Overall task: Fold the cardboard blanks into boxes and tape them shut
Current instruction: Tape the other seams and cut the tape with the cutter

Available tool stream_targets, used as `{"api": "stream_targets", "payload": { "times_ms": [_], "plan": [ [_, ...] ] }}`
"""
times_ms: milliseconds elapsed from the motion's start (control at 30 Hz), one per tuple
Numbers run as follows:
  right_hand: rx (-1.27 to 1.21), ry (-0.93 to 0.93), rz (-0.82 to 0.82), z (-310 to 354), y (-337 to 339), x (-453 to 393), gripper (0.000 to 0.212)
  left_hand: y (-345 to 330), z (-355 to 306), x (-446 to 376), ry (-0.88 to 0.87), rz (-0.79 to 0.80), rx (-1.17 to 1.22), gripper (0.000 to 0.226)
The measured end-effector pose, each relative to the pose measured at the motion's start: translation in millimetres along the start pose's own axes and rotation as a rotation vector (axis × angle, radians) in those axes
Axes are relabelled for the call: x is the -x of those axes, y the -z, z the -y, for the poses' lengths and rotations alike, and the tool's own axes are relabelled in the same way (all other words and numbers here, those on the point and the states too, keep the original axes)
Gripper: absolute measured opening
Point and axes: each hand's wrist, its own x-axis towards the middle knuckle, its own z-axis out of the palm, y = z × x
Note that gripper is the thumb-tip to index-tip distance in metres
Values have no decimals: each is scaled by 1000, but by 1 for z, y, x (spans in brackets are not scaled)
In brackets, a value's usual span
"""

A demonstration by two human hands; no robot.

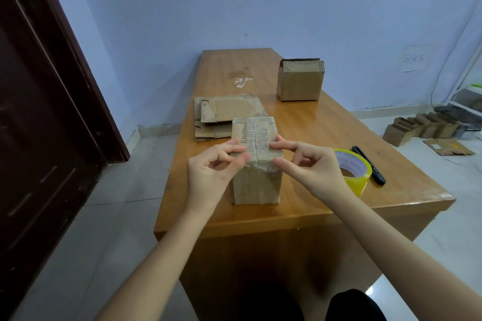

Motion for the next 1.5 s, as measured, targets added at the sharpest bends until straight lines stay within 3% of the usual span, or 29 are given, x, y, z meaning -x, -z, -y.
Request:
{"api": "stream_targets", "payload": {
  "times_ms": [233,400,500,633,800,1100,1300,1500],
  "plan": [
    [165,-2,-39,5,-5,-2,37,3,5,1,-128,50,-211,18],
    [355,206,-95,-7,-15,5,31,-1,14,10,-322,66,-331,23],
    [367,220,-117,-13,-25,12,32,-6,17,16,-298,49,-282,28],
    [303,103,-158,-6,-36,12,46,-8,16,22,-203,65,-157,33],
    [302,41,-203,-4,-40,10,47,-13,12,21,-138,-37,-86,25],
    [307,191,-74,-9,-26,7,29,-4,7,15,-129,53,-101,7],
    [144,151,52,-10,-13,7,12,0,6,15,-66,81,-65,6],
    [56,53,148,-7,-5,7,13,2,-1,13,82,70,113,8]
  ]
}}
